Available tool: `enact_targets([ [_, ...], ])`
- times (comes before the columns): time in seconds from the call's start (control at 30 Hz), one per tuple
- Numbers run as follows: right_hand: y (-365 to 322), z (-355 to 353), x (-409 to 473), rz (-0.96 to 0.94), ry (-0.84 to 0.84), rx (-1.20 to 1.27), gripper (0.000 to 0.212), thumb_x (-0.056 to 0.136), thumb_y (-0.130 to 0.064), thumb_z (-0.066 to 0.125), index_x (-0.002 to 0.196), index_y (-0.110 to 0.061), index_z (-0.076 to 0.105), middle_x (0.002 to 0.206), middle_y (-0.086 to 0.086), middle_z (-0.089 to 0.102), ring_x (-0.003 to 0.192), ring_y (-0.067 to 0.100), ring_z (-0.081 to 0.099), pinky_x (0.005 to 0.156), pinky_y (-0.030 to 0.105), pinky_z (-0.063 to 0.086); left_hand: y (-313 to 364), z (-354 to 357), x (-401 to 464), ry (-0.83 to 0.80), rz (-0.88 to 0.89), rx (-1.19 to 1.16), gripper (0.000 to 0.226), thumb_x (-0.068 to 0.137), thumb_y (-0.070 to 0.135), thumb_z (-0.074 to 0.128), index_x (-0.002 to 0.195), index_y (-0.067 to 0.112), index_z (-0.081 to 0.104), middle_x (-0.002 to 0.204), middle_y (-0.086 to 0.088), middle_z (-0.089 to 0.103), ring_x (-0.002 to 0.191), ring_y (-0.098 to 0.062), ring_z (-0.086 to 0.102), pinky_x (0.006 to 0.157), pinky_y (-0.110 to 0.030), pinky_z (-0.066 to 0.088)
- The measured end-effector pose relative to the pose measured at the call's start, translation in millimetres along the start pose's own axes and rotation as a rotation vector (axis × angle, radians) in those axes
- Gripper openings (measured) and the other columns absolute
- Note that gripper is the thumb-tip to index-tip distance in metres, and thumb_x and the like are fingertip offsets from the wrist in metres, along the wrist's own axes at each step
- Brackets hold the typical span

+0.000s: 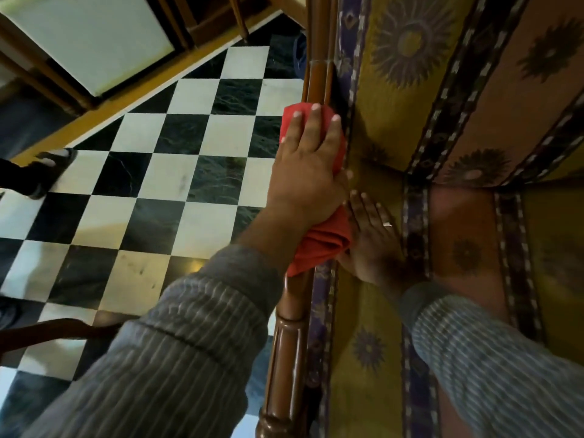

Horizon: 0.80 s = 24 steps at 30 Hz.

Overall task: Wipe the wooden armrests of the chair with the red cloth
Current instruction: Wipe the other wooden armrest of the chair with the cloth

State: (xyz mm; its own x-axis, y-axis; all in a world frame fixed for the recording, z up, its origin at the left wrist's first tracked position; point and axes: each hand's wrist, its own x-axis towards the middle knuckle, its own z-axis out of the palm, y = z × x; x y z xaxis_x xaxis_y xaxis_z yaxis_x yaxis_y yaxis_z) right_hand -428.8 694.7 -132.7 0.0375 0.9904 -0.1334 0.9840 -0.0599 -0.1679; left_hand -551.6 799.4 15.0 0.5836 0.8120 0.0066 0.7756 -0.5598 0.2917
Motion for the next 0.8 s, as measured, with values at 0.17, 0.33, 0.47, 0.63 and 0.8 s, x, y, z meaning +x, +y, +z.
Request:
enact_targets([
  [0.17,-6,-3,-22,0.026,-0.056,0.021,0.098,0.08,-0.068,0.009,0.154,-0.005,0.013,0.164,0.02,0.006,0.152,0.034,0.002,0.121,0.052,0.007,10,4,-81,0.016,-0.064,-0.148,0.074,0.099,0.05,0.041,0.159,0.018,0.01,0.168,-0.012,0.002,0.154,-0.036,-0.006,0.123,-0.044,0.004],
  [0.33,-18,-5,-33,0.055,-0.041,0.03,0.097,0.08,-0.066,0.005,0.154,-0.004,0.011,0.164,0.021,0.003,0.151,0.035,0.0,0.121,0.052,0.005,16,10,-98,0.009,-0.07,0.039,0.067,0.102,0.049,0.031,0.158,0.018,0.012,0.168,-0.011,0.002,0.154,-0.034,-0.006,0.124,-0.053,0.008],
  [0.47,-26,-2,-39,0.075,-0.035,0.016,0.091,0.081,-0.058,0.006,0.154,-0.005,0.011,0.163,0.021,0.005,0.151,0.036,0.001,0.121,0.052,0.007,18,14,-96,0.006,-0.052,0.121,0.069,0.102,0.051,0.027,0.159,0.015,0.008,0.168,-0.011,-0.003,0.154,-0.031,-0.009,0.123,-0.048,0.001],
  [0.63,-41,11,-61,0.031,-0.053,0.044,0.076,0.089,-0.048,0.003,0.154,-0.01,0.012,0.162,0.02,0.015,0.151,0.037,0.007,0.119,0.055,0.015,26,12,-112,-0.021,-0.032,0.175,0.075,0.1,0.057,0.017,0.159,0.012,0.003,0.168,-0.01,-0.009,0.153,-0.029,-0.016,0.125,-0.048,-0.003],
  [0.8,-44,14,-79,0.031,-0.099,0.035,0.076,0.093,-0.054,0.016,0.153,-0.009,0.023,0.162,0.017,0.019,0.15,0.035,0.013,0.12,0.053,0.017,32,10,-165,0.005,0.002,0.036,0.067,0.101,0.05,0.024,0.157,0.013,0.016,0.168,-0.008,0.002,0.153,-0.027,-0.013,0.121,-0.04,-0.01],
])
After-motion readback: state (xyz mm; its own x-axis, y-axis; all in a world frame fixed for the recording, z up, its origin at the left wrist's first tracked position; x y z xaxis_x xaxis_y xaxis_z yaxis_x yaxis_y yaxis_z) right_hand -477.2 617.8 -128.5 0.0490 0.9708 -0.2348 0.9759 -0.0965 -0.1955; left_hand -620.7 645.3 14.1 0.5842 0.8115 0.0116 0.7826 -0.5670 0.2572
